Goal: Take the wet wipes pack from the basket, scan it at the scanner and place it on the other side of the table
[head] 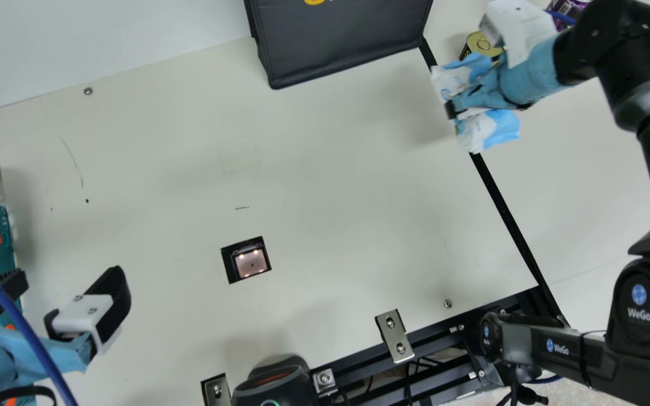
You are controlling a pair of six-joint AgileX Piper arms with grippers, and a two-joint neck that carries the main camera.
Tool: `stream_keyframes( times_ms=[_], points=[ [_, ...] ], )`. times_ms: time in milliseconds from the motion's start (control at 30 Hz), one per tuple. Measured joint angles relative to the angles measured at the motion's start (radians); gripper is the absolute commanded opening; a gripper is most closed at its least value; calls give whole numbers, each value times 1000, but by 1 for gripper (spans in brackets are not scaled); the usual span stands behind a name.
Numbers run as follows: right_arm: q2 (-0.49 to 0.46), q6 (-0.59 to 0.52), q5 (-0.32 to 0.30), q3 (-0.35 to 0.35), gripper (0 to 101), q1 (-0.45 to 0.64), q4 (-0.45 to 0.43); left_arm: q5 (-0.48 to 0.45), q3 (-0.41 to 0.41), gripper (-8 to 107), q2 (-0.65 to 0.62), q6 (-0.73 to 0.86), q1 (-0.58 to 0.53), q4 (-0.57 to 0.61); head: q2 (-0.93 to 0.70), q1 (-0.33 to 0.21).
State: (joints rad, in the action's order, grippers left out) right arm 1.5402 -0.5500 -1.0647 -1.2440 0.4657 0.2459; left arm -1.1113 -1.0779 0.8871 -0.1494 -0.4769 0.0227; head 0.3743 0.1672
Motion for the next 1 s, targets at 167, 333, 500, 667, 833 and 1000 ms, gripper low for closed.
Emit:
stream_keyframes(
  times_ms=[167,333,500,667,833,1000],
  points=[
    [25,-69,-3,-30,0,113,-17,0,0,90,0,0,0,0,0,0],
    [61,-129,11,-58,0,206,-33,0,0,90,0,0,0,0,0,0],
    [98,-184,26,-81,0,282,-47,0,0,90,0,0,0,0,0,0],
    [146,-237,45,-103,0,347,-69,0,0,90,0,0,0,0,0,0],
    [193,-295,72,-124,0,395,-79,0,0,90,0,0,0,0,0,0],
    [247,-360,93,-149,0,432,-77,0,0,90,0,0,0,0,0,0]
  ],
)
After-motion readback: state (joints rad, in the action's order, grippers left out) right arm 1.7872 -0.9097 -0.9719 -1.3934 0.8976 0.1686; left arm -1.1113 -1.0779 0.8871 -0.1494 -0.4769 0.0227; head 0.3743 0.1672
